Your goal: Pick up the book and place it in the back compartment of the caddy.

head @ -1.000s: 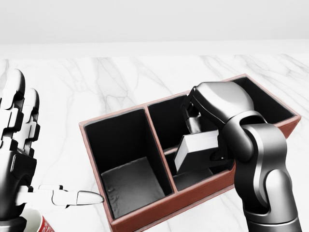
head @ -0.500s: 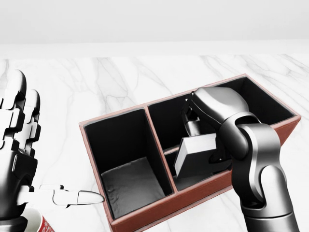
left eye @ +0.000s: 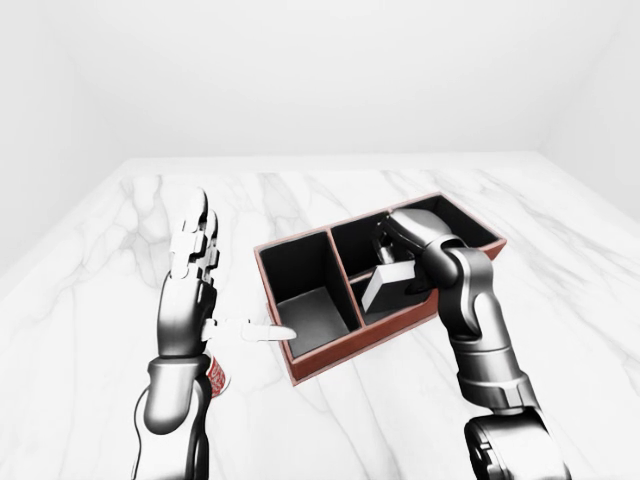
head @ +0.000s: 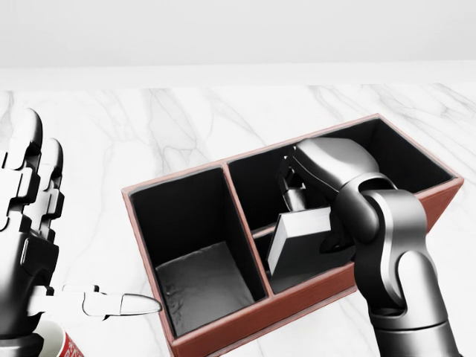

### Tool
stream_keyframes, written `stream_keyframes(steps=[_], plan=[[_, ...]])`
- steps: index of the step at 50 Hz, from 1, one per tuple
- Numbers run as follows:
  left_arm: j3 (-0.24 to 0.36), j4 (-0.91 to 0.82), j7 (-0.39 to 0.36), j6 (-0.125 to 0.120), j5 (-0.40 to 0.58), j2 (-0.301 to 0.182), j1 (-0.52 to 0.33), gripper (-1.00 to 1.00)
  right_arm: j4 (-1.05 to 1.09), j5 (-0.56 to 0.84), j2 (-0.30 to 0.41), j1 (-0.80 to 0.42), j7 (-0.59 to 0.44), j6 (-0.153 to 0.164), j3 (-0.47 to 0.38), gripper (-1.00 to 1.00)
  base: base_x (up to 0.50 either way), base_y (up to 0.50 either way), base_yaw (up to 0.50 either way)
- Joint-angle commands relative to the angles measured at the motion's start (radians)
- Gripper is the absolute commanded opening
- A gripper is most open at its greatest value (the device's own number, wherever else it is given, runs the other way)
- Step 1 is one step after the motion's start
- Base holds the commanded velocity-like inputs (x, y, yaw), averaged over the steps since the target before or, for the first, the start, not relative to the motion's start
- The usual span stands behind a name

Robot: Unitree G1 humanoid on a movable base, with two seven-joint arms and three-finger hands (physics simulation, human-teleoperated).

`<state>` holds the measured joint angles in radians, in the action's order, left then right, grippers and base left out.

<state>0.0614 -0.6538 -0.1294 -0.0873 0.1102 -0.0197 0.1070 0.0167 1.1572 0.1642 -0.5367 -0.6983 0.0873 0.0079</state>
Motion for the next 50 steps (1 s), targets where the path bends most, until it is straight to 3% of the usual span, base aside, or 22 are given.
stream_keyframes(steps=[1, 28, 50], plan=[[0.001, 0.000, -0.001, 0.000, 0.000, 0.000, 0.001, 1.00, -0.019, 0.001, 0.002, -0.014, 0.000, 0.000, -0.008, -1.00, 0.00, 0.00, 0.00], [-0.005, 0.003, 0.003, 0.000, 0.005, 0.001, 0.002, 1.00, -0.084, -0.043, 0.006, -0.037, 0.000, 0.000, -0.011, -1.00, 0.00, 0.00, 0.00], [-0.008, 0.010, 0.004, 0.000, 0.008, 0.001, 0.004, 1.00, -0.125, -0.073, 0.015, -0.058, 0.068, 0.000, -0.013, -1.00, 0.00, 0.00, 0.00]])
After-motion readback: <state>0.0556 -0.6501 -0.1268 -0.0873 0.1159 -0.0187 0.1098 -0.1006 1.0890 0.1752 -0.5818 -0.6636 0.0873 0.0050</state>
